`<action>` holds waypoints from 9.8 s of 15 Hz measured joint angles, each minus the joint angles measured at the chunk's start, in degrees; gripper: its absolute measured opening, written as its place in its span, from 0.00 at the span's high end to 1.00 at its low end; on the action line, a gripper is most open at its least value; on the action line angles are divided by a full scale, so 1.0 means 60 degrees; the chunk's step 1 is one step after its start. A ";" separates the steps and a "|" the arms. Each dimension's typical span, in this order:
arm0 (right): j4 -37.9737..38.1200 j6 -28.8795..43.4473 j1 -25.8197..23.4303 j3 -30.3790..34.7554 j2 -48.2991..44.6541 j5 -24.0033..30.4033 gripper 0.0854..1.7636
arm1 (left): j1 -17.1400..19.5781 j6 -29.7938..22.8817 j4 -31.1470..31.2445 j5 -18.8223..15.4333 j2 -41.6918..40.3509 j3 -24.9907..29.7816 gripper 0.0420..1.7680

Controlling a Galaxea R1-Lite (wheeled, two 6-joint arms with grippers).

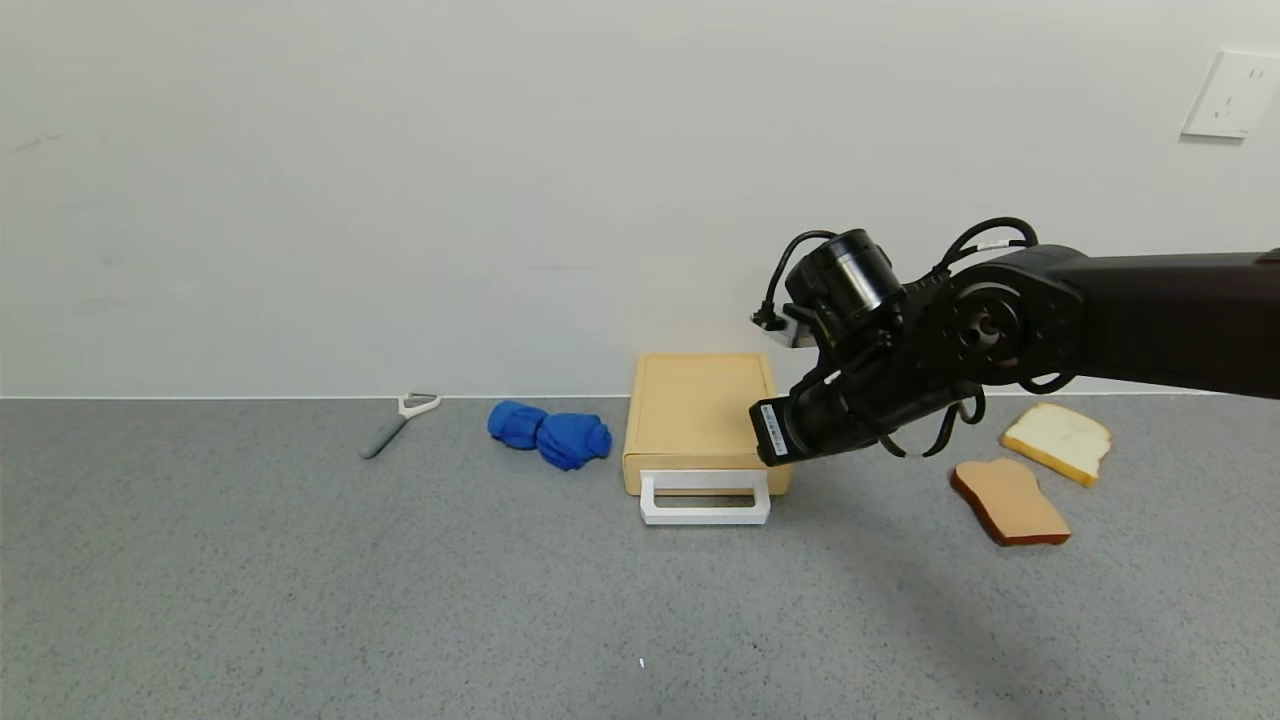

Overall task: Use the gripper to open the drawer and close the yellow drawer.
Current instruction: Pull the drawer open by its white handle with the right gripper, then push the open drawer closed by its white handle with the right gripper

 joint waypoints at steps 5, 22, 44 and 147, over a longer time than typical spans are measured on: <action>0.0473 -0.2765 -0.0181 -0.0433 0.0339 0.1020 0.98 | 0.0000 0.0000 0.0000 0.0000 0.0000 0.0000 0.03; -0.1623 -0.4348 -0.0130 -0.1276 0.2530 0.1520 0.98 | 0.0000 0.0000 0.0000 0.0000 0.0000 0.0000 0.03; -0.1816 -0.3210 -0.0091 -0.1276 0.3275 0.1566 0.98 | 0.0000 -0.0004 0.0000 0.0000 0.0000 0.0000 0.03; -0.2294 -0.0707 -0.0065 0.7129 -0.5734 0.1625 0.98 | 0.0000 0.0000 0.0000 0.0000 0.0000 0.0000 0.03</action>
